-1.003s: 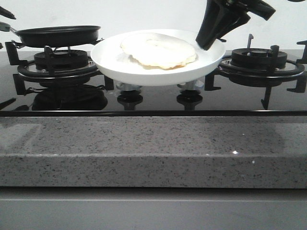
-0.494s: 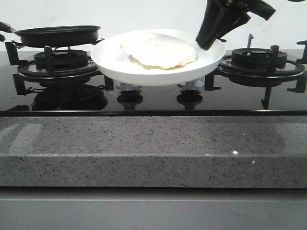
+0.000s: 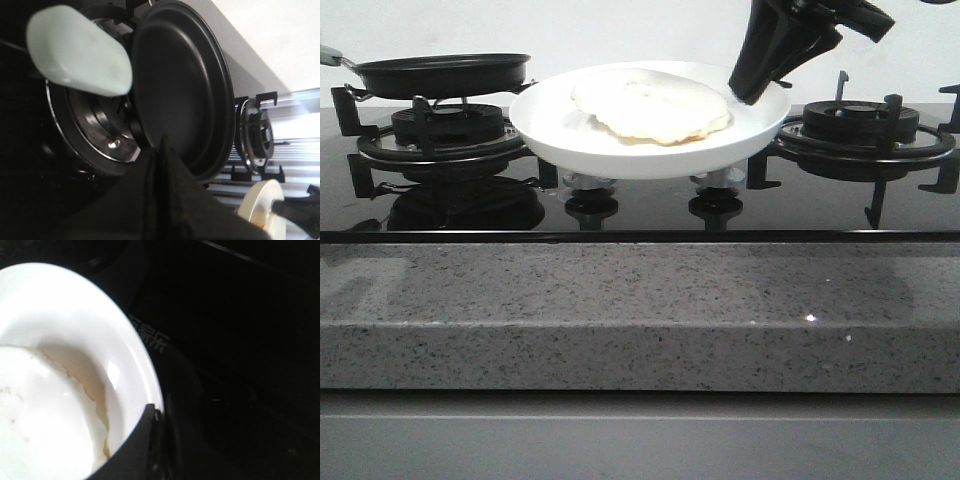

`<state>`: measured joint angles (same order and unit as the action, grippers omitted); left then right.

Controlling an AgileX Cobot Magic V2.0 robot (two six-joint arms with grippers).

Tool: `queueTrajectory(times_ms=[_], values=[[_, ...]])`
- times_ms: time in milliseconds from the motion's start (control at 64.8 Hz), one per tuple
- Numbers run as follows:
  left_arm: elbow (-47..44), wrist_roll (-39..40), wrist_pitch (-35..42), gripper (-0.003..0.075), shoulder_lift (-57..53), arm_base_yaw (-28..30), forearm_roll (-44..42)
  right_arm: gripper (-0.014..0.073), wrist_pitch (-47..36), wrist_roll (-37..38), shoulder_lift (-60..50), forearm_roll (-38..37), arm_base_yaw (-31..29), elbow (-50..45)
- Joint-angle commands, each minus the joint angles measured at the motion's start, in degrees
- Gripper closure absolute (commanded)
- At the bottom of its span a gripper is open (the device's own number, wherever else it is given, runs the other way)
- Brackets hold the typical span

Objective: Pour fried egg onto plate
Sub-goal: 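Release the pan handle and withdraw the left gripper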

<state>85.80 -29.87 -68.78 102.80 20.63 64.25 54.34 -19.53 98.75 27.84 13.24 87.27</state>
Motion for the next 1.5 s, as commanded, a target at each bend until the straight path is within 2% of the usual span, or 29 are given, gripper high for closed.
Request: queueTrajectory(times_ms=[0,108,231,540,725,1142,1481], values=[[1.0,-0.5,-1.1,0.0740,-5.9,0.3,2.0,0.0651,-2.3,-0.2,-3.1,2.5,-0.1,1.6],[0.1,-1.1,0.3,0.0740,-9.6,-0.4,0.2,0.0651,-2.3,-0.2,-3.1,2.5,-0.1,1.6],[-1.4,-1.1,4.7,0.0740,-15.5,-3.0,-8.3,0.0651,-2.3,-0.2,-3.1,2.5,-0.1,1.6],[-13.8,0.8,24.9,0.0740,-32.2,-14.4,-28.9,0.0651,-2.3,-0.2,-3.1,2.5,-0.1,1.6],[-23.3,1.0,35.3,0.0740,-41.2,-19.2,-36.0,0.0651,-2.3,-0.2,-3.1,2.5,-0.1,1.6],[-46.6,1.0,51.2,0.0740,-65.5,-20.4,-40.5,0.0651,-2.3,-0.2,-3.1,2.5,-0.1,1.6],[-58.0,1.0,52.2,0.0740,-83.3,-20.4,-38.1,0.0651,-2.3,-0.2,-3.1,2.5,-0.1,1.6]])
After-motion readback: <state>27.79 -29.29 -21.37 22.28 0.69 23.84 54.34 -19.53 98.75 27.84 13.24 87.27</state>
